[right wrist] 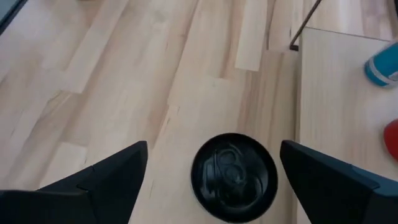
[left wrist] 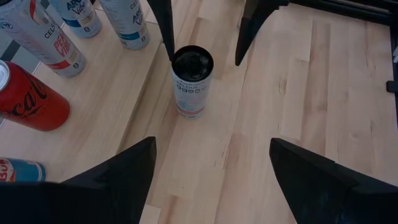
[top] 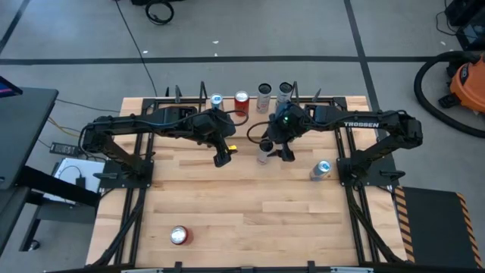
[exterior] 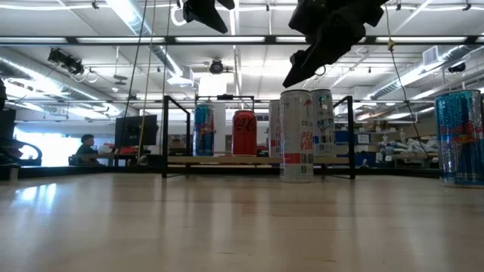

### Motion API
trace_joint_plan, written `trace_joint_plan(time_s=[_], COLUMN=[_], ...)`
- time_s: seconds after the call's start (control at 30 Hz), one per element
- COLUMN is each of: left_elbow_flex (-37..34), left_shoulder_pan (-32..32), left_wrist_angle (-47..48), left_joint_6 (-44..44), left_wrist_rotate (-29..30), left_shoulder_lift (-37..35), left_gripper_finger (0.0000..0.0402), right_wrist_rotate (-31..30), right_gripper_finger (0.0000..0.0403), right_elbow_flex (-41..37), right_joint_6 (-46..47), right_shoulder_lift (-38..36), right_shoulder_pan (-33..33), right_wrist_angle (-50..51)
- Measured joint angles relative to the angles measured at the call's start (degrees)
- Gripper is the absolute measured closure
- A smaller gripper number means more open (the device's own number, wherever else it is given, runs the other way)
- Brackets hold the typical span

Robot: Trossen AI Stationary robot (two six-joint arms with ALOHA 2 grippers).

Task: Place canned beverage on shelf
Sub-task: Put the white-pink soda can on the shelf aligned with the other white-pink soda can

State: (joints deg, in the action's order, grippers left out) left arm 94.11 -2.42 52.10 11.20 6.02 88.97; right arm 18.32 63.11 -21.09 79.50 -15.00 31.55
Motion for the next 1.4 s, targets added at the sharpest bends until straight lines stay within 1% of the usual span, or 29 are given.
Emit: trace_joint_plan(time_s=[0.17, 0.3, 0.67, 0.87, 1.07, 1.2, 1.27, 1.4], left_elbow_flex=[0.0, 0.0, 0.0, 0.0, 0.0, 0.0, 0.0, 0.0], left_shoulder_pan=[0.0, 0.0, 0.0, 0.0, 0.0, 0.0, 0.0, 0.0], left_wrist_angle=[0.0, -0.1, -0.9, -0.9, -1.2, -1.2, -1.2, -1.2], left_joint_6=[0.1, 0.1, 0.1, 0.1, 0.1, 0.0, 0.0, 0.0], left_wrist_rotate=[0.0, 0.0, 0.0, 0.0, 0.0, 0.0, 0.0, 0.0], left_shoulder_lift=[0.0, 0.0, 0.0, 0.0, 0.0, 0.0, 0.0, 0.0], left_gripper_finger=[0.0086, 0.0086, 0.0086, 0.0086, 0.0086, 0.0086, 0.0086, 0.0086], right_wrist_rotate=[-1.1, -4.6, -5.2, -3.9, -6.6, -6.8, -7.2, -10.9], right_gripper_finger=[0.0027, 0.0027, 0.0027, 0.0027, 0.0031, 0.0057, 0.0081, 0.0137], right_elbow_flex=[-2.1, -3.4, -3.5, -3.5, -3.5, -3.5, -3.5, -3.4], right_joint_6=[-0.2, -1.5, -2.7, -3.1, -3.2, -1.7, -0.4, 2.6], right_shoulder_lift=[0.0, 0.0, 0.1, 2.4, 3.0, 3.0, 3.0, 3.0], right_shoulder_pan=[0.0, 0.0, 0.0, 0.2, 0.2, 0.5, 0.7, 1.4], right_wrist_angle=[-0.6, -2.1, -4.0, -4.3, -4.1, -4.0, -4.0, -4.2])
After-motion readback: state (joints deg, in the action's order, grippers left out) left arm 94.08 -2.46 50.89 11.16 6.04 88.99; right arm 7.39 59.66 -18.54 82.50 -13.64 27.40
